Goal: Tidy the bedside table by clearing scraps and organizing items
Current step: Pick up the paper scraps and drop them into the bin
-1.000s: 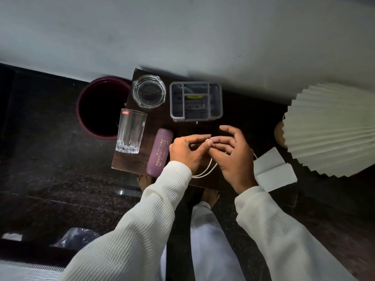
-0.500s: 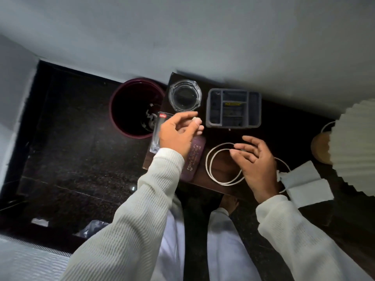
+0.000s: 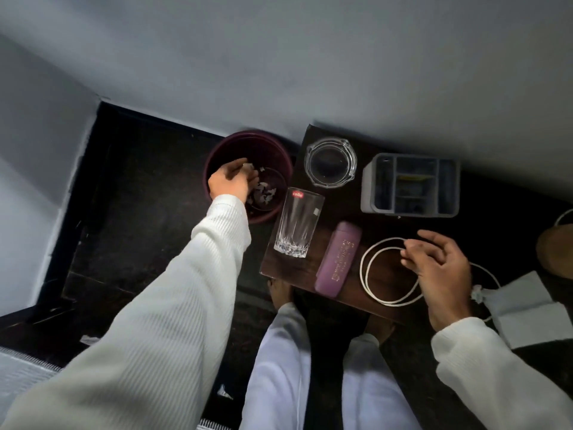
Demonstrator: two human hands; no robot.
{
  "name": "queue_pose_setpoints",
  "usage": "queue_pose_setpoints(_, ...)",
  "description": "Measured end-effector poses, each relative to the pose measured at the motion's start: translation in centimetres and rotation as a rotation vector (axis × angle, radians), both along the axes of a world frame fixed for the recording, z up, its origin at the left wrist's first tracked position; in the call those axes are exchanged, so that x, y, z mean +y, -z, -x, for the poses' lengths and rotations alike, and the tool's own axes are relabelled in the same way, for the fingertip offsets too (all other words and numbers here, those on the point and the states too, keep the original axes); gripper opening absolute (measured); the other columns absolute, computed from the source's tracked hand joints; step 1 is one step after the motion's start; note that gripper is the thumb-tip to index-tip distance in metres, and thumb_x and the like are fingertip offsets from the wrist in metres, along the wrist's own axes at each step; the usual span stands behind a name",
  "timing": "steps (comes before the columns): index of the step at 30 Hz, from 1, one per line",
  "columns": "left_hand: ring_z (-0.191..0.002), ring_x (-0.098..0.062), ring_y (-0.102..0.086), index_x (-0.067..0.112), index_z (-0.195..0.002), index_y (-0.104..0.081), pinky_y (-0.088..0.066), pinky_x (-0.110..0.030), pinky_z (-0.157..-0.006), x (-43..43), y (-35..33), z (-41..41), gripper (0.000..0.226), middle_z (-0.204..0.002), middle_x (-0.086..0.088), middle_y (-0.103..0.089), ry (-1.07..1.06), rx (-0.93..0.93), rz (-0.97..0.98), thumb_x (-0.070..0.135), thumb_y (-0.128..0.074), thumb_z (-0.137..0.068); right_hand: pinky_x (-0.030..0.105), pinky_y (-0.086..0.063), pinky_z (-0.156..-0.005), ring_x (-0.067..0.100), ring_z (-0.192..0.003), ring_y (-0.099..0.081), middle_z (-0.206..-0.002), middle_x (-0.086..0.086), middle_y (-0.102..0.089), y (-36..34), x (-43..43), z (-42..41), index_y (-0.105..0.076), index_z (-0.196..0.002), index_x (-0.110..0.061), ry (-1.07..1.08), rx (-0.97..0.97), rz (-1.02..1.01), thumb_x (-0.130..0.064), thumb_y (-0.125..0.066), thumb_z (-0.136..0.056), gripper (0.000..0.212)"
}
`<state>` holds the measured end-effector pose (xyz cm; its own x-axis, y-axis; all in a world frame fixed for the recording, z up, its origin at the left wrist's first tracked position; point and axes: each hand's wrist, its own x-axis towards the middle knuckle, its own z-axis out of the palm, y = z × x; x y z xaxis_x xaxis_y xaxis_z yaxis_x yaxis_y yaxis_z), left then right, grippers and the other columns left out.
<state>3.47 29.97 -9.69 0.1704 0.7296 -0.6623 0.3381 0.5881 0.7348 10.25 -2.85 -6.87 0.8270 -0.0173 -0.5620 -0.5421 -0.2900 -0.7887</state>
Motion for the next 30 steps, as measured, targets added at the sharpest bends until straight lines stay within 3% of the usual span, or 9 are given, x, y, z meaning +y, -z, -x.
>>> queue_pose_setpoints(3,-0.069,-0.015,-0.068,0.003,-0.106,-0.066,-0.061,-0.027,-0.075,1.8,1.0,0.0,0.018,-0.082,-0.009,-0.069,-0.077,-0.001,0.058,-0.004,-0.059,-0.091,0.013,-0.057,-0.063,0.004,-0.072,-0.072,-0.089,0.002,-0.073,0.4,-0.1,-0.3,-0.062,-0.114,-0.017,0.012,-0.027,0.047,-0.014,-0.069,-0.09,0.025)
queue_pose_setpoints(10,-0.074,-0.018,-0.07,0.004,-0.11,-0.063,-0.061,-0.03,-0.081,2.9,2.6,0.9,0.021,-0.088,-0.012,-0.07,-0.073,0.025,0.093,-0.002,-0.06,-0.091,0.012,-0.056,-0.062,0.004,-0.072,-0.07,-0.092,0.001,-0.071,1.0,-0.4,-1.2,-0.061,-0.113,-0.015,0.078,-0.06,0.072,-0.021,-0.062,-0.095,0.018)
queue_pose_setpoints(18,-0.094,-0.023,-0.073,0.009,-0.107,-0.065,-0.06,-0.031,-0.085,-0.3,0.1,1.4,0.017,-0.111,-0.014,-0.068,0.017,0.027,-0.028,0.002,-0.058,-0.094,0.016,-0.056,-0.062,0.002,-0.072,-0.07,-0.094,-0.002,-0.071,0.0,-4.5,-1.7,-0.062,-0.116,-0.016,0.135,-0.068,0.16,-0.033,-0.05,-0.101,0.025)
queue_pose_setpoints(22,-0.081,-0.014,-0.071,0.014,-0.103,-0.066,-0.061,-0.027,-0.077,-5.0,-3.6,0.8,0.014,-0.1,-0.007,-0.071,0.084,-0.1,-0.05,0.008,-0.057,-0.096,0.024,-0.055,-0.069,0.006,-0.08,-0.071,-0.096,-0.006,-0.072,-0.7,-8.0,-1.4,-0.064,-0.111,-0.026,0.146,-0.088,0.262,-0.037,-0.048,-0.1,0.022)
queue_pose_setpoints(27,-0.064,-0.009,-0.065,0.007,-0.102,-0.064,-0.056,-0.017,-0.059,-14.1,-6.3,0.1,0.012,-0.085,-0.009,-0.069,0.249,-0.186,-0.07,0.003,-0.054,-0.096,0.028,-0.057,-0.071,0.011,-0.082,-0.072,-0.09,-0.007,-0.072,-0.7,-12.5,-0.5,-0.067,-0.1,-0.025,0.188,-0.099,0.305,-0.026,-0.048,-0.1,0.019)
queue_pose_setpoints(30,-0.059,-0.008,-0.063,0.006,-0.1,-0.063,-0.051,-0.017,-0.054,-20.5,-6.2,-0.4,0.012,-0.079,-0.009,-0.068,0.362,-0.197,-0.01,-0.001,-0.054,-0.095,0.03,-0.057,-0.073,0.015,-0.084,-0.071,-0.093,-0.002,-0.072,-0.5,-14.8,-0.1,-0.067,-0.103,-0.02,0.124,-0.097,0.324,-0.021,-0.048,-0.099,0.02)
